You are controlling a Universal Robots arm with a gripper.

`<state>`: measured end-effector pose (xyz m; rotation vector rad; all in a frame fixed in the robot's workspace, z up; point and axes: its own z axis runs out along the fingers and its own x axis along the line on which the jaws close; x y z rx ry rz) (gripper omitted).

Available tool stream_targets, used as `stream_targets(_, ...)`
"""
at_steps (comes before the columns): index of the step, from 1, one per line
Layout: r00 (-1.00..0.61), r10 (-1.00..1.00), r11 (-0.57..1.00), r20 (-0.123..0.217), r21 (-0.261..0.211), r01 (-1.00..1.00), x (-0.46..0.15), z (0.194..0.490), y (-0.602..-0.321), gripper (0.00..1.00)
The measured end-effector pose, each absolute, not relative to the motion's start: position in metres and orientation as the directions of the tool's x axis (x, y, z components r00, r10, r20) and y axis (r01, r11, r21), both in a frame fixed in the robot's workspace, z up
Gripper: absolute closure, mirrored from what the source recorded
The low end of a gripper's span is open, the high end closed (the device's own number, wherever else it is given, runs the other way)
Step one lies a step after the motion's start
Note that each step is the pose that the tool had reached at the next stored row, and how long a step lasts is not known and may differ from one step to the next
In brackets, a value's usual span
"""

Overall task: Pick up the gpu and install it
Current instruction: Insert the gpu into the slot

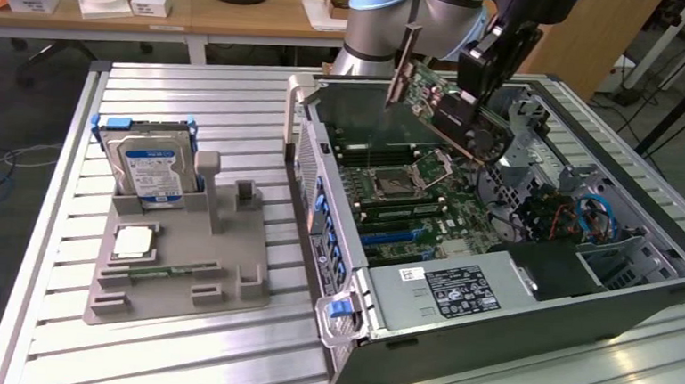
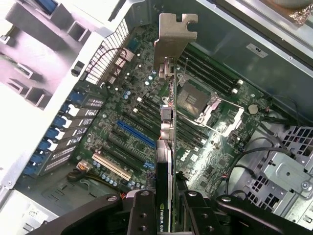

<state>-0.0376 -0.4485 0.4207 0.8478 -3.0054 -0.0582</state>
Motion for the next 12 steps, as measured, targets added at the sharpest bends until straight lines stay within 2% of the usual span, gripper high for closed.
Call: stream_targets(12,-0.817,-0.577,0.816,0.008,0.041,-0.577,-0.0377,0.4206,-0.4485,0.74)
